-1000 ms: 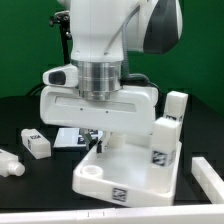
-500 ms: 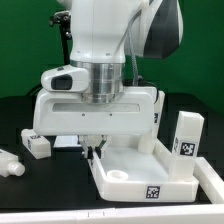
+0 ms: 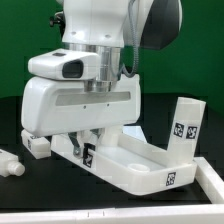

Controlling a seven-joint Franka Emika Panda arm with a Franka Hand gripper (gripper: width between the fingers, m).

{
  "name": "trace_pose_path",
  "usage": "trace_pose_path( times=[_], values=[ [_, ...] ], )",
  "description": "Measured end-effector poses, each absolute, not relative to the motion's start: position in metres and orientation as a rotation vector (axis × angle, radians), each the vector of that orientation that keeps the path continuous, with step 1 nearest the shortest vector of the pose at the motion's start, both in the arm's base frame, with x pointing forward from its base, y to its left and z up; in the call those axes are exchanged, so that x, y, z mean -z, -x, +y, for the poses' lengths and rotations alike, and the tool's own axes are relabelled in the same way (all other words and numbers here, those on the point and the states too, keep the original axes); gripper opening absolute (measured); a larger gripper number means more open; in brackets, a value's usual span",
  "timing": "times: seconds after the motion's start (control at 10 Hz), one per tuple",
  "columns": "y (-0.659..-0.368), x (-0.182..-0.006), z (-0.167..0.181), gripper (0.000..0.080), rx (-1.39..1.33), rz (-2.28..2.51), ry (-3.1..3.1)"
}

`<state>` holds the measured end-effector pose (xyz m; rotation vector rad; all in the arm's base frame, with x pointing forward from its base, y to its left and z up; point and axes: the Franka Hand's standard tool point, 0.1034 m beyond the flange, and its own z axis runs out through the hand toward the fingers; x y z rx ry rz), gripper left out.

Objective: Assemble desk

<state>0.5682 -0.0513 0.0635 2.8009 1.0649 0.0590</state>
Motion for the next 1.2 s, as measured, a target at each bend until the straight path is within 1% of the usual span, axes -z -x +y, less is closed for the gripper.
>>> trace_pose_path(
  times=[0.2, 0.3, 0.4, 0.6, 1.0, 1.1, 1.2],
  values=[
    [-0.568, -0.064, -0.053, 0.0057, -0.035, 1.206, -2.727],
    [-0.58, -0.07, -0.044, 0.0057, -0.033, 1.366, -2.631],
    [-0.601, -0.075, -0.028, 0.0057, -0.056, 1.531, -2.527],
    [-0.626, -0.074, -0.011, 0.0057, -0.048, 1.777, -2.332],
    [-0.623, -0.071, -0.02, 0.0057, 0.033, 2.012, -2.091],
    [-0.625, -0.068, -0.009, 0.0057, 0.055, 2.094, -2.004],
    [-0.633, -0.066, 0.006, 0.0057, 0.057, 2.094, -2.016]
  ],
)
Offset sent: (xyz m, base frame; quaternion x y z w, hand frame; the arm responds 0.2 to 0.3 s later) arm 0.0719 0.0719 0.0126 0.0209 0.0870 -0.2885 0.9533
